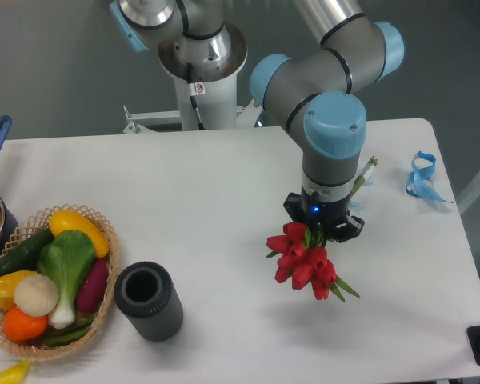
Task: Place the flowers on the table
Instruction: 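Lower the held red tulip bunch toward the table with the gripper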
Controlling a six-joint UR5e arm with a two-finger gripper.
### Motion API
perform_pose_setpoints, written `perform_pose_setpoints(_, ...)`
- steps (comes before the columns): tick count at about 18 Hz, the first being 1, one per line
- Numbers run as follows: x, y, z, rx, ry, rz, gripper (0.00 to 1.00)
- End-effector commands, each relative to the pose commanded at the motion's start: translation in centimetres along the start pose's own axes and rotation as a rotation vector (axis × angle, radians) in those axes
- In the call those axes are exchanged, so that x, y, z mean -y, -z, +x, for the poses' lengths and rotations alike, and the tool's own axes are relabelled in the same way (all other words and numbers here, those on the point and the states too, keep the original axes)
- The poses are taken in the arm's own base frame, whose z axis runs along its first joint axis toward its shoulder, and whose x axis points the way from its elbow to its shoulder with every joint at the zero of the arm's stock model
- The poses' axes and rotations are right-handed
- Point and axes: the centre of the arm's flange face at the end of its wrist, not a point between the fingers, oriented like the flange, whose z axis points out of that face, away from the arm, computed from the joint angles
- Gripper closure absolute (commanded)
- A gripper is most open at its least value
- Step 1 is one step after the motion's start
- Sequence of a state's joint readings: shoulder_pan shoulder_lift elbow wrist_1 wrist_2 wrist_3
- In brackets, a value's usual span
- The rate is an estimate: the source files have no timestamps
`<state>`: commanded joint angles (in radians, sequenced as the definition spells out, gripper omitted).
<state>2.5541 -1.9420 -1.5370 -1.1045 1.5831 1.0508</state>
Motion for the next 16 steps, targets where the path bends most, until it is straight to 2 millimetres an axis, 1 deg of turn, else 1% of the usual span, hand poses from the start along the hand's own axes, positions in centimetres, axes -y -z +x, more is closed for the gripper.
perform_pose_setpoints(1, 0.0, -0.4, -0.1, -0.003, 0.000, -0.004, 0.73)
perform_pose_setpoints(9, 0.5, -1.5, 0.1, -0.017, 0.017, -0.013, 0.72)
perform_pose_setpoints(11, 0.7, -2.6, 0.2, -0.025, 0.012, -0.033, 0.72)
perform_pose_setpoints(13, 1.5, -3.7, 0.5, -0.036, -0.003, -0.043, 0.72)
perform_pose_setpoints(16, 1.9, -4.3, 0.5, -0.042, -0.009, -0.045, 0.72)
